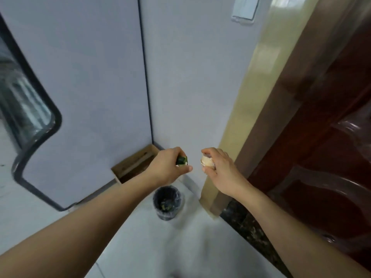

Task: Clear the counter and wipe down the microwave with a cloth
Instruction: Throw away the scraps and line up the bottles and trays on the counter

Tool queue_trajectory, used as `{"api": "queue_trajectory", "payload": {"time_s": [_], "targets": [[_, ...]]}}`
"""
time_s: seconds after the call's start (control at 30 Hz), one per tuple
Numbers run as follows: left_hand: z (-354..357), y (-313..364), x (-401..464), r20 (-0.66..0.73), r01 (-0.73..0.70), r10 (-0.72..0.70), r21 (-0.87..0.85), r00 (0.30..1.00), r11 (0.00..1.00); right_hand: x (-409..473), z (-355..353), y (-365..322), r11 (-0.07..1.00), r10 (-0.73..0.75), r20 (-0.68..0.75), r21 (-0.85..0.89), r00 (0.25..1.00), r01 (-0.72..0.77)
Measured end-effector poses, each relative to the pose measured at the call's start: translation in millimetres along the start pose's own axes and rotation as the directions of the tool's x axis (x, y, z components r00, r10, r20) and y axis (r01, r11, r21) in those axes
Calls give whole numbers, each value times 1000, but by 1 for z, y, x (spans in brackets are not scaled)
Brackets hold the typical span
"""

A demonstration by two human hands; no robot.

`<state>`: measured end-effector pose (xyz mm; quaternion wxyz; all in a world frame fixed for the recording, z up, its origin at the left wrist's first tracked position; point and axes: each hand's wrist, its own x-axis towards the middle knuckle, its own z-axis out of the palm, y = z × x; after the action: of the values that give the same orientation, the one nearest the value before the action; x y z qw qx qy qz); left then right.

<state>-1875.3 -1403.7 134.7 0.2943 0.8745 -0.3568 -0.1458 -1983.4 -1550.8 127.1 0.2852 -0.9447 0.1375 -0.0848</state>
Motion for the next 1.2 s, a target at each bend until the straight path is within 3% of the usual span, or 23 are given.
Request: {"api": "queue_trajectory", "payload": {"time_s": [0.3,0.63,1.03,1.2], "targets": [[13,-58,69,-71,187,-186,8,980,982,102,46,32,991,-135,133,7,982,135],[41,-112,127,-111,348,-353,-63,929,935,189,100,70,980,-193,279,97,941,172],[131,-163,160,-221,625,-651,-181,726,759,255,181,142,932,-362,483,176,797,317],[186,-198,173,-228,689,-724,-225,650,689,259,234,178,929,-370,532,216,762,300]]}}
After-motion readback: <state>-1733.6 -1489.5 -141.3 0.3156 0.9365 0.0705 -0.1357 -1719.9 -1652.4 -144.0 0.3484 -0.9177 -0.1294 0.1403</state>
